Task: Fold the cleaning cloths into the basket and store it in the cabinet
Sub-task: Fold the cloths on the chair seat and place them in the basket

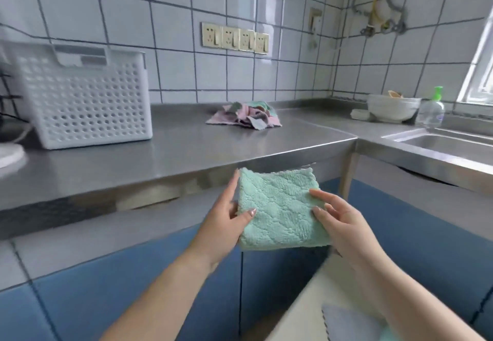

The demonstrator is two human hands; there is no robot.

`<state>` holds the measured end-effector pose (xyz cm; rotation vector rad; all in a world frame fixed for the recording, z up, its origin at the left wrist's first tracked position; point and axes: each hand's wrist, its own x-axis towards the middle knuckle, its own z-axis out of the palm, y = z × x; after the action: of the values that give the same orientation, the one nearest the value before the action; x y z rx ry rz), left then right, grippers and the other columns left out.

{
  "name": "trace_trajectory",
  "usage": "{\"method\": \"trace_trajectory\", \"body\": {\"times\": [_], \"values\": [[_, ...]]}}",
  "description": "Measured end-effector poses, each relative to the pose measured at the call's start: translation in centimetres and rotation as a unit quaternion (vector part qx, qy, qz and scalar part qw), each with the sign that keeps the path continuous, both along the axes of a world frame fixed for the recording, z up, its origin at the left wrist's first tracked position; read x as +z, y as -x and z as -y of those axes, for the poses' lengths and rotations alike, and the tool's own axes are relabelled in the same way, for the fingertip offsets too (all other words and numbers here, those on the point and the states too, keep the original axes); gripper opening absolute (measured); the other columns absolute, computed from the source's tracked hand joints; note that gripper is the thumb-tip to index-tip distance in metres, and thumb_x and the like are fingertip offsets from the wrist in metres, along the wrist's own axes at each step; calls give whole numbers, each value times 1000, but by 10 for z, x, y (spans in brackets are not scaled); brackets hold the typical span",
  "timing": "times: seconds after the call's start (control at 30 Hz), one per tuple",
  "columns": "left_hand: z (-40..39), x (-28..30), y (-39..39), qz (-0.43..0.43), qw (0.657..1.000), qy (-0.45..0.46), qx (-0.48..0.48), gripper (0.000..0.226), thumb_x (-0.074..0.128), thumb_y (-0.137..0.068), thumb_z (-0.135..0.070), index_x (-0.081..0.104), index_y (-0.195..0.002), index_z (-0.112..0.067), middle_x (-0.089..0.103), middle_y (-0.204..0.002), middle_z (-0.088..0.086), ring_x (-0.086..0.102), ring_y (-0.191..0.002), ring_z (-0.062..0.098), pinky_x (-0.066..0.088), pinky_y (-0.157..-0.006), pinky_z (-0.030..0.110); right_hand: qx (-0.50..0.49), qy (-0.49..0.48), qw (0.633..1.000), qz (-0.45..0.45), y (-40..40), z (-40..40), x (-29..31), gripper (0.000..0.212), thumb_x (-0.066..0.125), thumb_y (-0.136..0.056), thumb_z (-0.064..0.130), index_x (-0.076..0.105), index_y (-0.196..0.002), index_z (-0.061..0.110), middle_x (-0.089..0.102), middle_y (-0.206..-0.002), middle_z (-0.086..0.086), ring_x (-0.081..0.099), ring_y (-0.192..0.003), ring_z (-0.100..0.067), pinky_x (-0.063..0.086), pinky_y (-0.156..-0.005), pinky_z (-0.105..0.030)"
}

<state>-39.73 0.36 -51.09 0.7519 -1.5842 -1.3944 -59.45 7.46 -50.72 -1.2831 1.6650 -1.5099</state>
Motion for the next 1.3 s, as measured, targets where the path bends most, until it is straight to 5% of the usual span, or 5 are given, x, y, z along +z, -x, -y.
{"method": "trace_trajectory", "body": {"times": [0.23, 0.6, 0.93, 1.1, 1.3], "values": [[58, 62, -95, 169, 949, 168, 206, 34, 60, -90, -28, 56, -111, -54, 52, -83, -8, 48, -74, 5, 34, -64, 9, 94, 63, 991, -68, -71, 106, 74, 17, 62, -90, 19, 73, -100, 27, 72, -79, -3, 57, -64, -12, 43, -58, -23], [120, 77, -145, 498, 781, 202, 319, 50, 53, -87, -53, 49, -134, -36, 47, -142, -5, 46, -127, 19, 39, -99, 30, 116, -2, 944, -308, -126, 191, 79, 40, 61, -89, 36, 59, -126, 21, 62, -127, 2, 54, -118, -16, 38, -87, -21], [123, 80, -150, 559, 761, 170, 282, 48, 44, -87, -62, 49, -131, -43, 49, -140, -11, 44, -129, 19, 36, -106, 38, 48, 68, 934, -346, -122, 194, 62, 36, 58, -90, 39, 59, -125, 28, 52, -124, 4, 56, -106, -13, 43, -84, -26], [100, 89, -134, 474, 727, 348, 355, 36, 45, -92, -42, 58, -125, -35, 55, -134, -11, 50, -123, 18, 40, -99, 35, 27, 160, 948, -274, -97, 151, 59, 20, 60, -91, 30, 64, -109, 33, 51, -113, 14, 52, -98, 4, 38, -77, -11], [44, 57, -42, 369, 779, 477, 172, 45, 34, -82, -46, 67, -109, -30, 68, -104, -14, 64, -96, 15, 52, -77, 33, -1, 128, 943, -308, -35, 72, 50, 16, 60, -91, 20, 69, -101, 28, 52, -100, 18, 56, -88, 3, 42, -77, -7]]}}
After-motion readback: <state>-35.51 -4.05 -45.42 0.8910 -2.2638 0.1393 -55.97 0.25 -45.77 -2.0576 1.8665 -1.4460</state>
